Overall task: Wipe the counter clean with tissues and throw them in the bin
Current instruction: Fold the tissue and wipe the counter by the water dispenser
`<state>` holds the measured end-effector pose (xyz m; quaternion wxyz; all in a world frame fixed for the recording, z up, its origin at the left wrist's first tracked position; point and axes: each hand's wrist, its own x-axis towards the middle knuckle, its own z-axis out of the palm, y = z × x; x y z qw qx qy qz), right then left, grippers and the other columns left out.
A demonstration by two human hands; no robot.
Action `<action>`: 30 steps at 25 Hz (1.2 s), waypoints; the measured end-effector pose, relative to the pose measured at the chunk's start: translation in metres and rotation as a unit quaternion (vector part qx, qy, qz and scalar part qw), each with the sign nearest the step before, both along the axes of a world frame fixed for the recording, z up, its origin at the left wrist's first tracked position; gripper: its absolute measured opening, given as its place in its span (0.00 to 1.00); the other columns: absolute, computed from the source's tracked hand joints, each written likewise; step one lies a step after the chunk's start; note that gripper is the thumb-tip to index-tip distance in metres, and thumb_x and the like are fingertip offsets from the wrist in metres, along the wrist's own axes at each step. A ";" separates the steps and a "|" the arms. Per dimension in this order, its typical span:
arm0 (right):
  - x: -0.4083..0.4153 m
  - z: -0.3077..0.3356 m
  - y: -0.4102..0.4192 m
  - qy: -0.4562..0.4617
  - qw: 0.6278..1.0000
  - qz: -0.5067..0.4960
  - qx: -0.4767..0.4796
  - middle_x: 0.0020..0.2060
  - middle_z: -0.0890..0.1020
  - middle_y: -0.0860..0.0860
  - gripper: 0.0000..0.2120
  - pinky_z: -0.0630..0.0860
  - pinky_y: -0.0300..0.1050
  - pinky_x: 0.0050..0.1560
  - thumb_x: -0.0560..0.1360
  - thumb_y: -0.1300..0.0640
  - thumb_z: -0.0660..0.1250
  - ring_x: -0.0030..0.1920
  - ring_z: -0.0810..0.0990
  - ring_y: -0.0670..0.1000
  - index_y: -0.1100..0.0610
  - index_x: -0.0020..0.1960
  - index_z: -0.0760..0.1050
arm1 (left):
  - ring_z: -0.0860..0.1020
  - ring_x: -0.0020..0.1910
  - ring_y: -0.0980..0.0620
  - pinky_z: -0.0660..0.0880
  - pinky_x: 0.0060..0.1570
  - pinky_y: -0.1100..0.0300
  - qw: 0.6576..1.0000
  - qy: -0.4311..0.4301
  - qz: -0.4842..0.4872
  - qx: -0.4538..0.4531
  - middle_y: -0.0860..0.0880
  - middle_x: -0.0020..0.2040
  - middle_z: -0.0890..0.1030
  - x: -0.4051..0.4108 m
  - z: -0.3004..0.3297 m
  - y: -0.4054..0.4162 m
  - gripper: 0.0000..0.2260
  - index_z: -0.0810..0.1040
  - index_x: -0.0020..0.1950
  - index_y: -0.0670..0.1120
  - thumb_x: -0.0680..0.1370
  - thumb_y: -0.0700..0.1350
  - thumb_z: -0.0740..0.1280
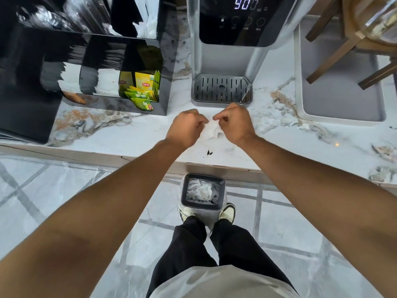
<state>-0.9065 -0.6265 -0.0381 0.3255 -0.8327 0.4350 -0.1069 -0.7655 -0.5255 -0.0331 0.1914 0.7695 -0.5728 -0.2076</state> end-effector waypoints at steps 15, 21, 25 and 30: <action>-0.025 -0.025 0.066 -0.019 0.998 -0.039 0.056 0.45 0.82 0.55 0.10 0.76 0.40 0.51 0.71 0.68 0.68 0.44 0.82 0.53 0.58 0.47 0.85 | 0.81 0.49 0.43 0.77 0.52 0.55 0.994 0.016 -0.045 0.097 0.44 0.48 0.85 -0.013 -0.016 0.011 0.09 0.86 0.47 0.45 0.74 0.35 0.69; -0.037 -0.003 0.031 -0.057 0.986 -0.153 0.033 0.45 0.82 0.55 0.12 0.72 0.33 0.50 0.71 0.68 0.67 0.45 0.81 0.51 0.56 0.47 0.85 | 0.81 0.49 0.44 0.74 0.50 0.58 0.995 0.010 -0.083 0.051 0.44 0.49 0.84 -0.019 0.007 -0.039 0.08 0.86 0.49 0.43 0.75 0.35 0.69; -0.075 -0.001 -0.006 -0.010 0.975 -0.222 -0.015 0.50 0.81 0.57 0.14 0.71 0.33 0.54 0.74 0.69 0.64 0.50 0.81 0.54 0.57 0.51 0.85 | 0.81 0.50 0.45 0.77 0.52 0.57 0.990 0.007 -0.136 0.035 0.44 0.51 0.85 -0.057 0.002 -0.088 0.09 0.86 0.50 0.43 0.75 0.34 0.68; -0.095 -0.022 0.004 0.048 0.979 -0.199 0.000 0.54 0.79 0.57 0.17 0.74 0.41 0.61 0.76 0.68 0.61 0.54 0.80 0.56 0.57 0.58 0.82 | 0.80 0.53 0.43 0.76 0.55 0.53 0.982 -0.012 -0.176 0.061 0.43 0.53 0.84 -0.072 -0.022 -0.091 0.10 0.85 0.53 0.44 0.76 0.34 0.69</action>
